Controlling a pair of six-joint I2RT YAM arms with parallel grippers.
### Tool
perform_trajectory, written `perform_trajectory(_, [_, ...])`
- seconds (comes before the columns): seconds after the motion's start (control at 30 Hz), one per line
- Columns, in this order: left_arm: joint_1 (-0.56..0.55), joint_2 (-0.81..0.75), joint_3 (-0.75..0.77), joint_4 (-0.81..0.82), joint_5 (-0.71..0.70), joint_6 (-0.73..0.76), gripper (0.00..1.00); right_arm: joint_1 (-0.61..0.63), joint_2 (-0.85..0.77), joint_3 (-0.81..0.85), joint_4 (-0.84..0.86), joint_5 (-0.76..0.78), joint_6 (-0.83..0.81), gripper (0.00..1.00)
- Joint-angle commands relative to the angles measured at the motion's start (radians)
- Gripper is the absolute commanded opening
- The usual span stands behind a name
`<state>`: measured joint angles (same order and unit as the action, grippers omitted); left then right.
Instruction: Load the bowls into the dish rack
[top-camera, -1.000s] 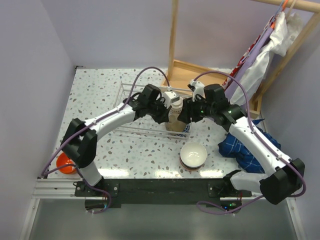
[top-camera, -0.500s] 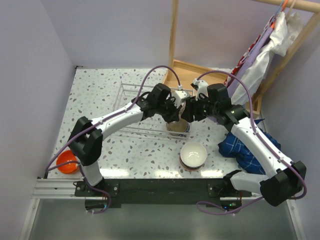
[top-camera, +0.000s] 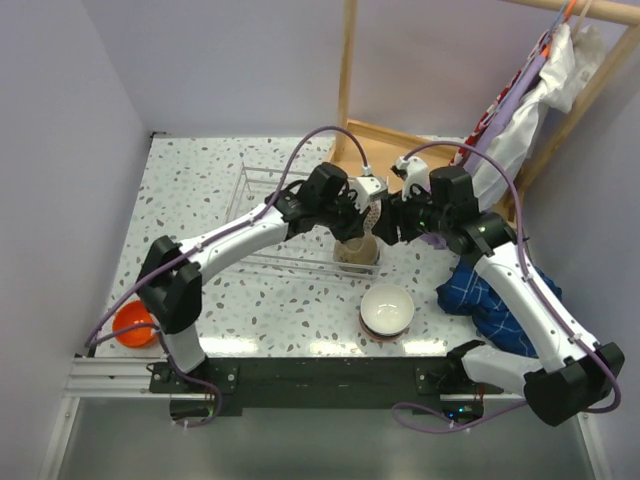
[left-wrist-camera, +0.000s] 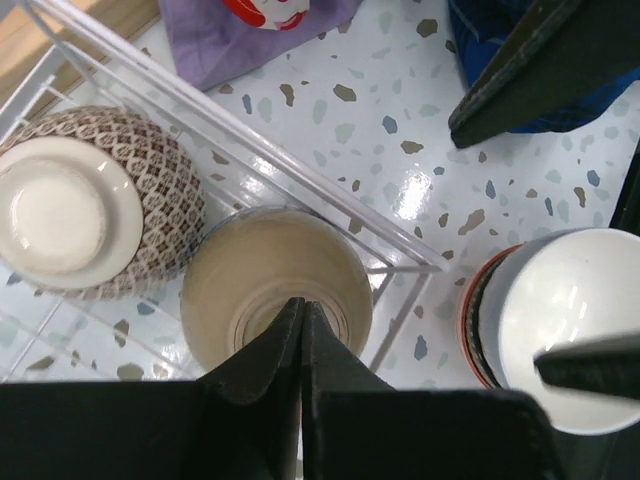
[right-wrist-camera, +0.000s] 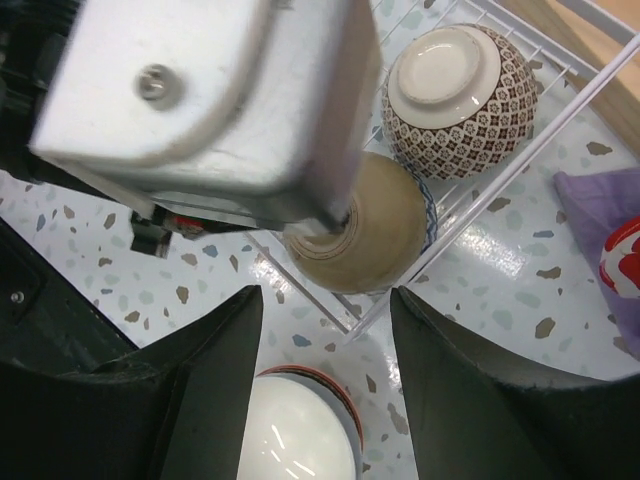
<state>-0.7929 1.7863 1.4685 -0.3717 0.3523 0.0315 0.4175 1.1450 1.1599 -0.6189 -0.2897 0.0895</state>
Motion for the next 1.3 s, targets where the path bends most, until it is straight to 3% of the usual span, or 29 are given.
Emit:
perform_trajectory(0.0, [0.033, -0.2, 0.018, -0.088, -0.07, 0.096, 0.22, -0.003, -0.07, 0.064, -0.08, -0.104, -0.207, 0.58])
perform_trajectory(0.1, [0.096, -0.341, -0.069, -0.128, -0.114, 0.143, 0.5, -0.003, -0.094, 0.063, -0.156, -0.147, -0.319, 0.59])
perform_trajectory(0.13, [0.122, -0.408, -0.092, -0.14, -0.124, 0.156, 0.54, -0.003, -0.096, 0.061, -0.175, -0.164, -0.339, 0.59])
perform_trajectory(0.2, [0.217, -0.47, -0.143, -0.2, -0.159, 0.168, 0.61, -0.003, -0.097, 0.064, -0.217, -0.163, -0.378, 0.59])
perform_trajectory(0.37, [0.322, -0.703, -0.263, -0.378, -0.382, 0.24, 0.66, 0.001, -0.076, 0.089, -0.263, -0.152, -0.471, 0.59])
perform_trajectory(0.43, [0.382, -0.798, -0.324, -0.432, -0.433, 0.245, 0.67, 0.003, -0.045, 0.122, -0.275, -0.147, -0.485, 0.6])
perform_trajectory(0.6, [0.463, -0.883, -0.463, -0.716, -0.556, 0.272, 0.57, 0.004, 0.038, 0.208, -0.286, -0.135, -0.478, 0.6])
perform_trajectory(0.77, [0.512, -1.016, -0.638, -0.799, -0.64, 0.277, 0.63, 0.007, 0.097, 0.261, -0.272, -0.164, -0.435, 0.61])
perform_trajectory(1.07, [0.661, -0.976, -0.795, -0.713, -0.662, 0.297, 0.67, 0.021, 0.245, 0.423, -0.382, -0.203, -0.413, 0.61])
perform_trajectory(1.27, [0.866, -0.889, -0.847, -0.586, -0.603, 0.404, 0.65, 0.023, 0.298, 0.497, -0.461, -0.213, -0.454, 0.62])
